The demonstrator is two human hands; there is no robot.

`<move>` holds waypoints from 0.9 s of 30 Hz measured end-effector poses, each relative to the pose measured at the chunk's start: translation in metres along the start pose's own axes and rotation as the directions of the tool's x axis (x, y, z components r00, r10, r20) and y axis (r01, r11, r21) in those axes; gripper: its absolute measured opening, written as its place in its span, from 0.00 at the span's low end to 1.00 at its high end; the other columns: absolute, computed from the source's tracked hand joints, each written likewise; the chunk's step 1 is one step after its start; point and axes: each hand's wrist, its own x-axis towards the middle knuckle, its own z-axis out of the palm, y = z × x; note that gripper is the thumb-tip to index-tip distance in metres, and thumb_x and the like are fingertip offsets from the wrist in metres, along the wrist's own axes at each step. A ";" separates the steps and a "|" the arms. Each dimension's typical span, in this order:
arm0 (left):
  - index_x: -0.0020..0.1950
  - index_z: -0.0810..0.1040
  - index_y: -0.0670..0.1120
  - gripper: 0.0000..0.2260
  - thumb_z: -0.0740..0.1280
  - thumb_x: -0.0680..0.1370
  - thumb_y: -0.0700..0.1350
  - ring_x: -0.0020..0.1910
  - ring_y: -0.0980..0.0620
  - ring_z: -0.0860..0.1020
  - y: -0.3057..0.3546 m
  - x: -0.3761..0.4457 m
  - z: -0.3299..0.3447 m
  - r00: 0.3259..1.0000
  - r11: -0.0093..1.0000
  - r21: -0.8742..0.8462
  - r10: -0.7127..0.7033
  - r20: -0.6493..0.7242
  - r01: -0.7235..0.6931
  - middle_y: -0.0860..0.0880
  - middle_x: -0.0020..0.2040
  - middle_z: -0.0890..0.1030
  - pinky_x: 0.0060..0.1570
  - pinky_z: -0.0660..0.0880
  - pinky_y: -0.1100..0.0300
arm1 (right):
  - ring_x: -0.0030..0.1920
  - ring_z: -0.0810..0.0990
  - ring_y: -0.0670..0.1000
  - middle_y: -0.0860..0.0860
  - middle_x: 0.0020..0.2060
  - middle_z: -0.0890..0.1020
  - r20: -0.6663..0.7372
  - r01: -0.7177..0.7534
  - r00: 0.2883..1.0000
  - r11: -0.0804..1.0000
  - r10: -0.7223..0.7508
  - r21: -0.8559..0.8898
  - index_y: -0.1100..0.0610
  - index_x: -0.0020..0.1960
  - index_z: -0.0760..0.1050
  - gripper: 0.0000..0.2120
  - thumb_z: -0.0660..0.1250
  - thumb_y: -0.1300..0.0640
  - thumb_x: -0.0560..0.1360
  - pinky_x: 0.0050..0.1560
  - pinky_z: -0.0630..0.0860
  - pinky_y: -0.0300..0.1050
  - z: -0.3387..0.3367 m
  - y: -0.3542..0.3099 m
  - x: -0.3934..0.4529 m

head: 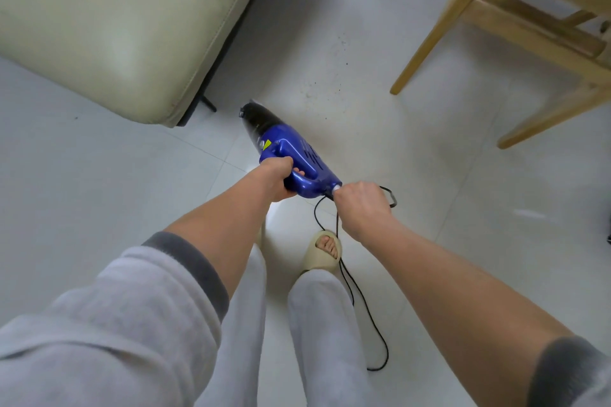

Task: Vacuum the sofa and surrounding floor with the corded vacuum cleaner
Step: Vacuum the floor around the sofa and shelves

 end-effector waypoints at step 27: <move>0.44 0.70 0.43 0.06 0.57 0.79 0.37 0.37 0.50 0.76 0.208 0.063 0.045 0.965 0.853 0.451 0.216 0.150 -0.261 0.47 0.38 0.76 0.48 0.77 0.54 | 0.52 0.80 0.57 0.53 0.51 0.81 0.109 -0.442 0.888 0.763 0.447 0.471 0.56 0.60 0.72 0.15 0.59 0.64 0.75 0.41 0.68 0.44 -0.085 0.016 0.147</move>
